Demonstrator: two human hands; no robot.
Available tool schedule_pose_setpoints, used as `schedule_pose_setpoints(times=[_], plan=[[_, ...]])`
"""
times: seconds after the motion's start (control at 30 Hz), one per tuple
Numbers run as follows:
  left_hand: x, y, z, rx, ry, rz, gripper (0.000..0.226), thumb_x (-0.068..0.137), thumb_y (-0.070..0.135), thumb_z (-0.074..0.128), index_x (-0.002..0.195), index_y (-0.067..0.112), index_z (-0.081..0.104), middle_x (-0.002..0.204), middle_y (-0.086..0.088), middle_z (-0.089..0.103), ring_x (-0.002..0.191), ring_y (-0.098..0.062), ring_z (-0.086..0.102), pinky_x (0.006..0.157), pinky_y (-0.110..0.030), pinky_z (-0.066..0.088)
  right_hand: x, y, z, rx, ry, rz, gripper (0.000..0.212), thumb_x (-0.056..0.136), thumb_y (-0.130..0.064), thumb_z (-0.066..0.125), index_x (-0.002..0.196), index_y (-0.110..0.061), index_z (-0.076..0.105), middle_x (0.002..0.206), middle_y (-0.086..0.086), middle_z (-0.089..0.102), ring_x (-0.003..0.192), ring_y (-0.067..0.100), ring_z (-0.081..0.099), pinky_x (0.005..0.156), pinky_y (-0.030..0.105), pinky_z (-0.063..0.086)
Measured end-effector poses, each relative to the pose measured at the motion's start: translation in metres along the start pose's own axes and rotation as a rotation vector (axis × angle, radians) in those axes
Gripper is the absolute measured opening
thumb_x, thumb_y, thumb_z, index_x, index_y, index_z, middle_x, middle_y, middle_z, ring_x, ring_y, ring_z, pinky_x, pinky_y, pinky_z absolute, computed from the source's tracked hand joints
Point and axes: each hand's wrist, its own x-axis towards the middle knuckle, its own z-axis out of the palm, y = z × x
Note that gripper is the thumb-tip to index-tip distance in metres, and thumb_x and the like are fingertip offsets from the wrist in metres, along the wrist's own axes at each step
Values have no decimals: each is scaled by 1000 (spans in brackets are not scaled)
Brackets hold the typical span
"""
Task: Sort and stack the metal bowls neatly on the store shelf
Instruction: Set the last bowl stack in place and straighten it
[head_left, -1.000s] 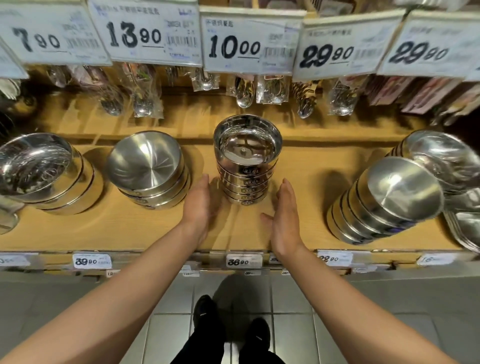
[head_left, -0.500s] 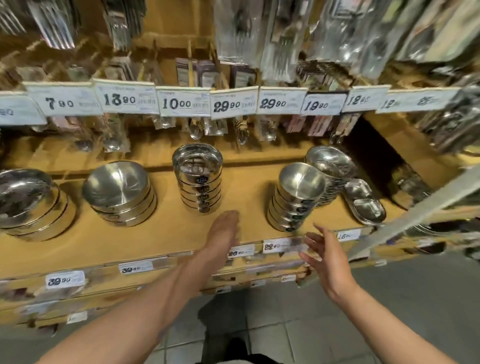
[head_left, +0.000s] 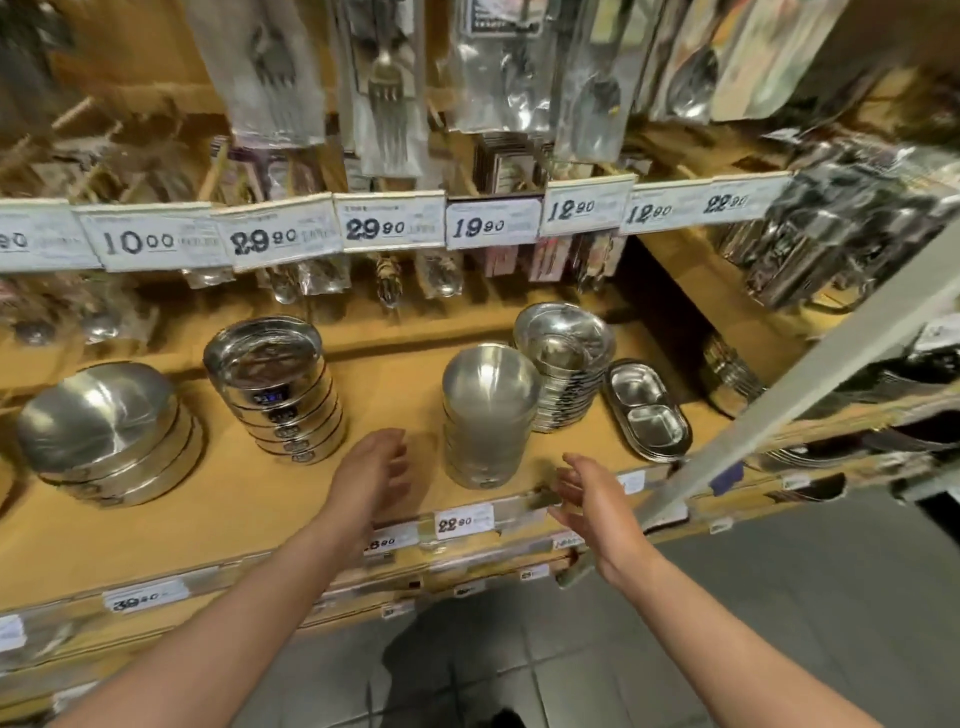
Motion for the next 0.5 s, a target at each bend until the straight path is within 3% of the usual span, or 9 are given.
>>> schedule_pose_setpoints(times=[0.13,0.2,0.23,0.3,0.37,0.5], plan=[[13,-2,32,-55,-20,-78,33,104,47,46,125,29,62,124,3,62,110,-18,60,80,-39,52,32,-19,-1,2,-115,-7,28,107,-39,40,108,-24,63,108,0,66,94,17,62,77,32,53],[20,-1,45,-89,-22,-126,41,103,52,45,135,29,57,129,2,59,116,-21,58,80,-39,54,45,-25,1,11,-156,21,38,105,-48,39,122,-22,62,115,-2,67,90,16,59,70,31,50],[22,-1,51,-114,-25,-136,44,102,54,46,136,29,56,131,2,58,117,-21,57,79,-38,55,51,-26,2,14,-175,37,42,104,-51,39,130,-24,60,124,-4,65,99,15,59,75,33,51],[27,-2,62,-153,-32,-124,45,98,59,49,131,31,58,130,4,60,115,-19,58,76,-36,54,62,-24,4,26,-213,53,46,104,-55,41,140,-30,53,137,-8,59,121,15,55,97,40,51],[31,-4,69,-179,-30,-106,41,95,61,51,122,33,63,125,4,64,111,-18,60,74,-35,55,69,-22,8,21,-245,56,49,103,-58,42,144,-33,49,132,-13,60,119,10,56,107,44,47],[37,-10,72,-238,-12,-104,31,89,65,57,101,41,73,114,9,73,109,-15,62,76,-35,54,73,-11,15,19,-277,64,47,100,-65,39,136,-38,53,105,-28,66,94,-6,62,89,35,51]])
